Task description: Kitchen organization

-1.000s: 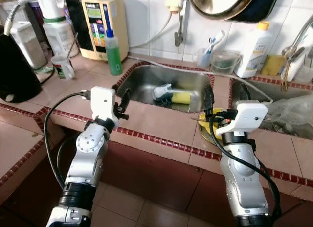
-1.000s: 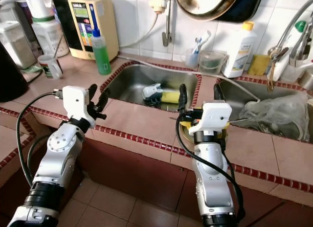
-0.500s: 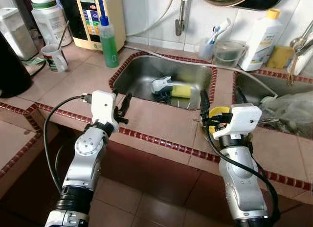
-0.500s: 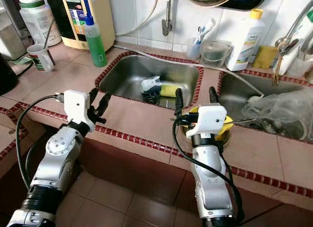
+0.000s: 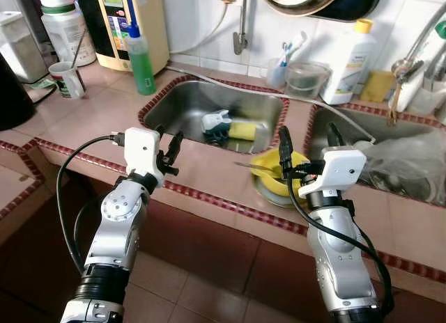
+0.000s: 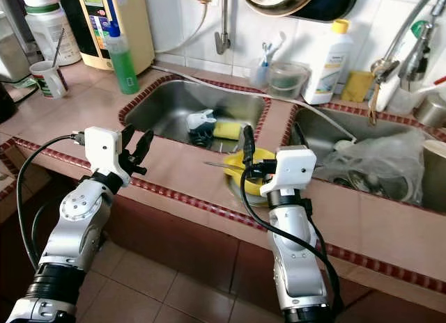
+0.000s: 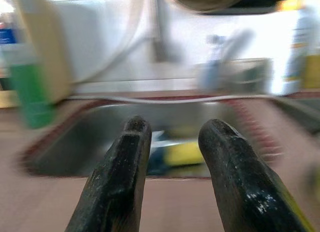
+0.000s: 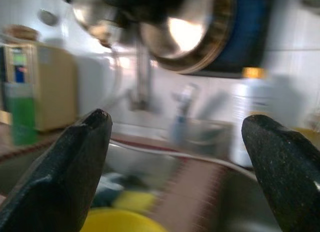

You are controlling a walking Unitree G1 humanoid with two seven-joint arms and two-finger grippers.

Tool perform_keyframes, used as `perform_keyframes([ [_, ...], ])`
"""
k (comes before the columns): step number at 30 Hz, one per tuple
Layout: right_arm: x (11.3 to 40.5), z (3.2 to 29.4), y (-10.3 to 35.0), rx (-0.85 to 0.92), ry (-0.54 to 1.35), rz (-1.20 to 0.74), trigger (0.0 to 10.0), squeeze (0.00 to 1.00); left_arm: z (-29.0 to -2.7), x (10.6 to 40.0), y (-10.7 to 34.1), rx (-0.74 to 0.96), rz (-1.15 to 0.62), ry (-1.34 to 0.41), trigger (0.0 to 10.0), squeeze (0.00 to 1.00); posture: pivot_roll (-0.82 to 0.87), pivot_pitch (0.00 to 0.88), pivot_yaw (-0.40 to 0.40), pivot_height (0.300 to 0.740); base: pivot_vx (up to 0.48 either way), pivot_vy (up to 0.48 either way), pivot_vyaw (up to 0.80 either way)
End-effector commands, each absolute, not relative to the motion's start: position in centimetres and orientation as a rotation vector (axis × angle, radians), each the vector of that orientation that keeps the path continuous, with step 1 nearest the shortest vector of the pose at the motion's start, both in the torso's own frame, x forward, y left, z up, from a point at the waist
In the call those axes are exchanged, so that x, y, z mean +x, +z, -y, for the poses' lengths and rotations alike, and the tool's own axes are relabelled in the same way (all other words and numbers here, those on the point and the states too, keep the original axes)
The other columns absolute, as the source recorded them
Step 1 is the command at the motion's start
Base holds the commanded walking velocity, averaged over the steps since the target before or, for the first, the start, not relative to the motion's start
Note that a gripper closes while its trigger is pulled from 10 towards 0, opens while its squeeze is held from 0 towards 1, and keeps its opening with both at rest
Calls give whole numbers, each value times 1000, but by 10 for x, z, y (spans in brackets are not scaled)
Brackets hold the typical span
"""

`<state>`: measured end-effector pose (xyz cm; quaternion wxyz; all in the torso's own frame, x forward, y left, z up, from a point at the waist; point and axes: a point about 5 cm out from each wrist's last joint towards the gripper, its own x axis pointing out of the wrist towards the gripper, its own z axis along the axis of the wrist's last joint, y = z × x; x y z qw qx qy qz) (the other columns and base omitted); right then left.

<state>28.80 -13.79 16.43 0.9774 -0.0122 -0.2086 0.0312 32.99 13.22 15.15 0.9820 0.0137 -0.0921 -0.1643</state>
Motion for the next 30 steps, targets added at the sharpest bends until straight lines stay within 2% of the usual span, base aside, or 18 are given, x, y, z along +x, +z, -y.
perform_keyframes([
  [1, 288, 140, 167, -20, 54, 426, 10000, 0, -134, 330, 157, 45, 203, -333, 10000, 0, -13, 0, 26, 740, 0, -240, 0],
  [17, 269, 140, 151, -47, 156, 354, 10000, 0, -133, 318, 138, 22, 109, -403, 10000, 0, -23, 0, 22, 740, 0, -15, 0],
  [30, 260, 143, 144, -103, 250, 303, 10000, 0, -140, 322, 138, -22, 72, -427, 10000, 0, -30, 0, 18, 740, 0, 0, 0],
])
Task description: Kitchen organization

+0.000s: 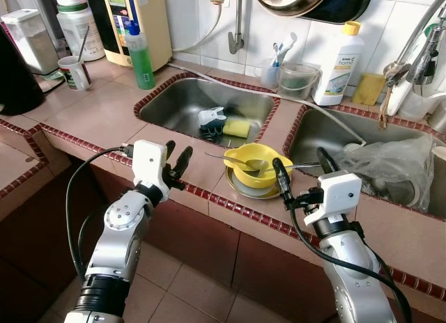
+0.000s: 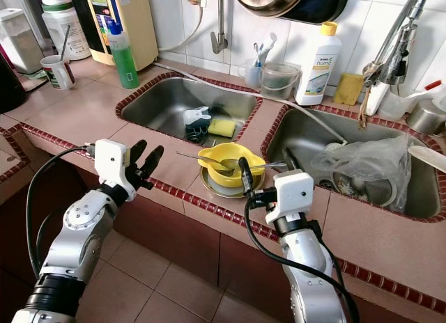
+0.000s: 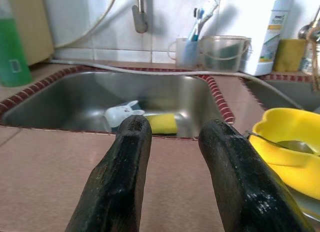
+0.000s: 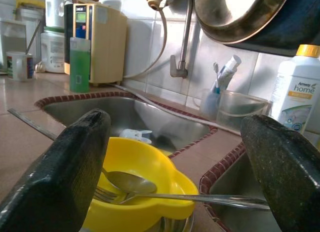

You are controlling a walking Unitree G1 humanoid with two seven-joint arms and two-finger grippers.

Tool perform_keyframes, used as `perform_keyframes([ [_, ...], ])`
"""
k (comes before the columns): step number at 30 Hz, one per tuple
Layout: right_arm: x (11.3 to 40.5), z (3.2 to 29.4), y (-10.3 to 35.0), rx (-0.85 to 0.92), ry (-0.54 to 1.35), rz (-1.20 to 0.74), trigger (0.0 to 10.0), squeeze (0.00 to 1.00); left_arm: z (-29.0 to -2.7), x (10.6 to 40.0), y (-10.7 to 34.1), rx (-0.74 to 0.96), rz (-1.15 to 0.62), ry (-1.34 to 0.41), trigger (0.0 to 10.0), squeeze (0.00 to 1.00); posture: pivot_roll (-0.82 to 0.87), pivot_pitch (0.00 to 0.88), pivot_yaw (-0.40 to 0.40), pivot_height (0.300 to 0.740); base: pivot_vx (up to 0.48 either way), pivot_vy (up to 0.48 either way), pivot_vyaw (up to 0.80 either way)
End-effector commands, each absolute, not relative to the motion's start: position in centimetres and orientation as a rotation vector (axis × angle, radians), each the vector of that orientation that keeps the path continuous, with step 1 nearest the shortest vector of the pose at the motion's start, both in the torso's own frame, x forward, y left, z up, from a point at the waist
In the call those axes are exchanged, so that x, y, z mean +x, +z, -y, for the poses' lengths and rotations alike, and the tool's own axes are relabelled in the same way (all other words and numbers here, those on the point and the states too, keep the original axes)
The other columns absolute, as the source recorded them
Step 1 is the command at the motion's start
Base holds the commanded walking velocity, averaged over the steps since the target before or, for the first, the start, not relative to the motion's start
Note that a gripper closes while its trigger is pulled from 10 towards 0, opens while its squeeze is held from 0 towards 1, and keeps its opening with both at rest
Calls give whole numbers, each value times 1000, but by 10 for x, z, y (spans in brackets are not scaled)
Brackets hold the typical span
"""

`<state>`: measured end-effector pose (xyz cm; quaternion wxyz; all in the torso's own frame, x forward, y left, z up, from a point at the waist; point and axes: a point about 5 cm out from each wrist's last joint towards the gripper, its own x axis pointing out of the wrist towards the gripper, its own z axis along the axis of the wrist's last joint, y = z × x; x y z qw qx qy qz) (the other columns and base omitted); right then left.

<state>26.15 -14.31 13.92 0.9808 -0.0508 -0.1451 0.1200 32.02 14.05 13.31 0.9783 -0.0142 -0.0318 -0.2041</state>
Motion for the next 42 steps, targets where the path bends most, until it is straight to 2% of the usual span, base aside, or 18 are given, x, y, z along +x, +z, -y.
perform_keyframes([
  [1, 260, 143, 144, -103, 251, 302, 10000, 0, -139, 321, 138, -35, 74, -439, 10000, 0, -30, 0, 18, 740, 0, 0, 0],
  [2, 260, 142, 144, -103, 256, 299, 10000, 0, -139, 320, 139, -58, 82, -449, 10000, 976, -30, 0, 18, 740, 0, 0, 0],
  [3, 259, 142, 144, -104, 260, 298, 10000, 0, -139, 320, 140, -64, 89, -452, 10000, 1000, -30, 0, 18, 740, 0, 0, 0],
  [16, 256, 141, 144, -114, 280, 289, 10000, 0, -132, 318, 140, -70, 75, -529, 10000, 1000, -38, 0, 21, 740, 0, 0, 0],
  [17, 256, 141, 144, -115, 284, 289, 10000, 0, -131, 317, 139, -73, 68, -546, 10000, 922, -38, 0, 21, 740, 0, 0, 0],
  [18, 256, 141, 144, -115, 284, 289, 10000, 0, -131, 317, 139, -73, 68, -546, 10000, 922, -38, 0, 21, 740, 0, 0, 0],
  [19, 254, 139, 145, -122, 304, 291, 10000, 0, -129, 316, 135, -55, 40, -558, 10000, 0, -42, 0, 25, 740, 0, 0, 0],
  [26, 248, 137, 148, -146, 369, 287, 10000, 0, -128, 317, 130, -94, -11, -558, 10000, 0, -48, 0, 33, 740, 0, 0, 0],
  [42, 243, 132, 150, -131, 394, 271, 10000, 0, -116, 320, 127, -190, -87, -582, 10000, 0, -67, 0, 48, 740, 0, 0, 0],
])
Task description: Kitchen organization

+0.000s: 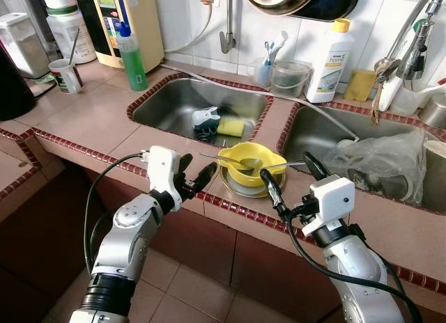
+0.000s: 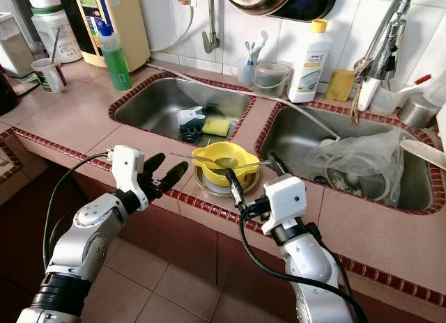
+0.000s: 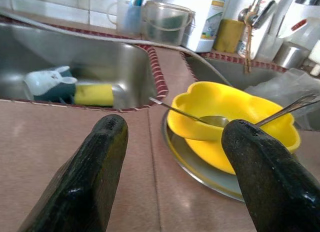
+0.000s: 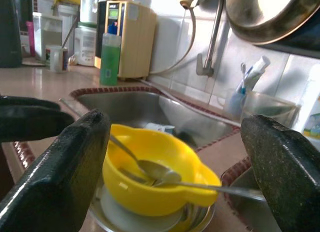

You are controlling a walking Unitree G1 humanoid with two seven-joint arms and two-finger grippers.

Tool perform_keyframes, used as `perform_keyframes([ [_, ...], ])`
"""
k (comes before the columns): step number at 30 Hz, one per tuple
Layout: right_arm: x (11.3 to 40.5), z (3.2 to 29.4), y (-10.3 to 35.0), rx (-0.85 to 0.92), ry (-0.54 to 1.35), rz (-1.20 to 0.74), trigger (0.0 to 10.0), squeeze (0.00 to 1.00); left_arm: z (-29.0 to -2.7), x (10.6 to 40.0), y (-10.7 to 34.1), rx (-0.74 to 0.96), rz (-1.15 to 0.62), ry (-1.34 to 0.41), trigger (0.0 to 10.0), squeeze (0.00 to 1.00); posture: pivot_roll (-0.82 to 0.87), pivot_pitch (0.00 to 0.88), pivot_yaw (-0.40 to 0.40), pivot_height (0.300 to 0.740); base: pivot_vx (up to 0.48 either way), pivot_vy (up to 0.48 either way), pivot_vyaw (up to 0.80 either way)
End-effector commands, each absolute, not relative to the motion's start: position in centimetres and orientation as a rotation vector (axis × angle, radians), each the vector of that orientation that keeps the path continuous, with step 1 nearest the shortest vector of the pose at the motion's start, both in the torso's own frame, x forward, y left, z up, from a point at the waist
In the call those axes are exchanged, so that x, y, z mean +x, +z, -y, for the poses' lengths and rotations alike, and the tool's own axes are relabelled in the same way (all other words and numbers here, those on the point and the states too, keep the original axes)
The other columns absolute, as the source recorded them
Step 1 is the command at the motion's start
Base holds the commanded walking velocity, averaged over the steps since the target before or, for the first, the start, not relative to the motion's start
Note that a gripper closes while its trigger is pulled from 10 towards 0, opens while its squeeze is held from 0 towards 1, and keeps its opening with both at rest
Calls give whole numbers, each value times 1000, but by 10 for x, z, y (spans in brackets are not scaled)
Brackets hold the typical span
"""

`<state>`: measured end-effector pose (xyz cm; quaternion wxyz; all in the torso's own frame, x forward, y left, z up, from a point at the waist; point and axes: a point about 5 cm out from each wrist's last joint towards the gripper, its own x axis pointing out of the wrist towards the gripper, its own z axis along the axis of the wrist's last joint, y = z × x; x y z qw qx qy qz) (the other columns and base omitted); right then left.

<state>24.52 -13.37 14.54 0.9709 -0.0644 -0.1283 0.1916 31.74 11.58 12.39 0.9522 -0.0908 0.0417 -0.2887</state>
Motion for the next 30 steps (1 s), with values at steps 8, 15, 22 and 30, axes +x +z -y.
perform_keyframes([
  [8, 240, 130, 152, -131, 403, 269, 10000, 0, -101, 320, 125, -260, -136, -626, 10000, 0, -81, 0, 61, 740, 0, 0, 0],
  [15, 238, 128, 155, -131, 404, 271, 10000, 0, -92, 323, 124, -299, -175, -627, 10000, 0, -90, 0, 69, 740, 0, 0, 0],
  [22, 237, 126, 156, -127, 399, 271, 10000, 0, -86, 326, 126, -338, -188, -618, 10000, 0, -97, 0, 75, 740, 0, 0, 0],
  [30, 236, 124, 156, -123, 402, 269, 10000, 0, -83, 329, 126, -345, -192, -605, 10000, 0, -100, 0, 76, 740, 0, 0, 0],
])
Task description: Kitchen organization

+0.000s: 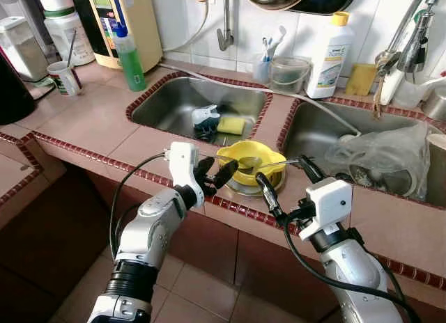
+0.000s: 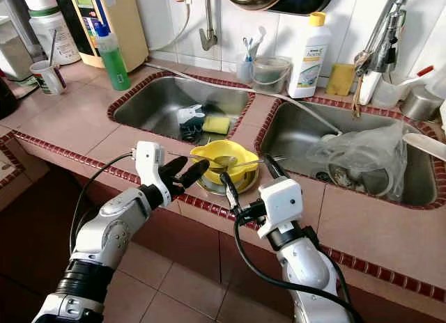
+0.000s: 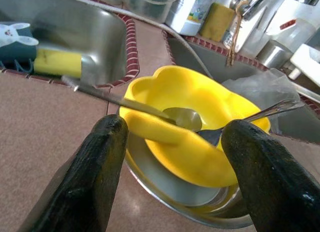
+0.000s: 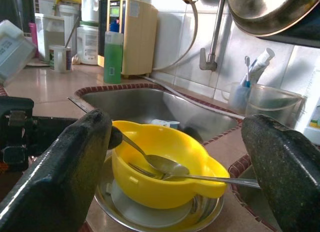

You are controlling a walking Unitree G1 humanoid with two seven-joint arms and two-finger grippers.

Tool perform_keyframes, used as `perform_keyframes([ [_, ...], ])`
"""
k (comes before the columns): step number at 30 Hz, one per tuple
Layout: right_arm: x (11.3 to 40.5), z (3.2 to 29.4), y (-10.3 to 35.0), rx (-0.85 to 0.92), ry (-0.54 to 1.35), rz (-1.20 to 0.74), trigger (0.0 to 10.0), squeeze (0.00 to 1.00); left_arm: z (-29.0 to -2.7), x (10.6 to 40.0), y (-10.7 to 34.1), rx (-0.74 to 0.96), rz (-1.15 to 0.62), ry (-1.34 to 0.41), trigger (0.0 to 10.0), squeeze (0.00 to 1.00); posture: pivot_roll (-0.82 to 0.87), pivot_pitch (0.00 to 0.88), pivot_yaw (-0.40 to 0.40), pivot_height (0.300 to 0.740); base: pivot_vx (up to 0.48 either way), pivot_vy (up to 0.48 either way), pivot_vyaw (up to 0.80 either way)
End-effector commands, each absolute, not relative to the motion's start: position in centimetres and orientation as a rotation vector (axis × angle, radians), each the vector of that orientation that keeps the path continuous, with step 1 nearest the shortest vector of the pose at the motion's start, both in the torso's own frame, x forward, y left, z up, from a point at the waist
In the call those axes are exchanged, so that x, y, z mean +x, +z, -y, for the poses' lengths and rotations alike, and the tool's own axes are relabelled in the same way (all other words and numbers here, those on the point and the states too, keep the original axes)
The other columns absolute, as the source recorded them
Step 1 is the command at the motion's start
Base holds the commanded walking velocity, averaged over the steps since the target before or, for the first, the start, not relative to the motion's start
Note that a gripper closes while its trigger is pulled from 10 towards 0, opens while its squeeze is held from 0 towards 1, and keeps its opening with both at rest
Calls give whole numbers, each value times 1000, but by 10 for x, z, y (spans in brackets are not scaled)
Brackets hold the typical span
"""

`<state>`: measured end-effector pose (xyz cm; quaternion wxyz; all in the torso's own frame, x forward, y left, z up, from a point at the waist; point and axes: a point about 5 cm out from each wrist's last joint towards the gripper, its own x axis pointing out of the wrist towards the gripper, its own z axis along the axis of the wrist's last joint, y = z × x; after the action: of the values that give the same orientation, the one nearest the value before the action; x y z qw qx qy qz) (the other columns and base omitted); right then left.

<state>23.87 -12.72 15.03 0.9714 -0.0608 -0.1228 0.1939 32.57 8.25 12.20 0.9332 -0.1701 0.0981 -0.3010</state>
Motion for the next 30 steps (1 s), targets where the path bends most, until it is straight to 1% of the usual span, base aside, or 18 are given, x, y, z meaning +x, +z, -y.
perform_keyframes([
  [1, 236, 124, 156, -123, 402, 269, 10000, 0, -83, 329, 126, -344, -191, -604, 10000, 0, -100, 0, 76, 740, 0, 0, 0],
  [12, 236, 122, 156, -118, 402, 268, 10000, 0, -81, 334, 129, -344, -180, -583, 10000, 0, -108, 0, 78, 740, 0, 0, 0],
  [22, 235, 121, 156, -118, 399, 268, 10000, 0, -89, 344, 141, -349, -120, -533, 10000, 0, -109, 0, 77, 740, 0, 0, 0],
  [30, 235, 122, 155, -121, 397, 262, 10000, 0, -92, 344, 148, -355, -92, -533, 10000, 0, -103, 0, 76, 740, 0, 0, 0],
])
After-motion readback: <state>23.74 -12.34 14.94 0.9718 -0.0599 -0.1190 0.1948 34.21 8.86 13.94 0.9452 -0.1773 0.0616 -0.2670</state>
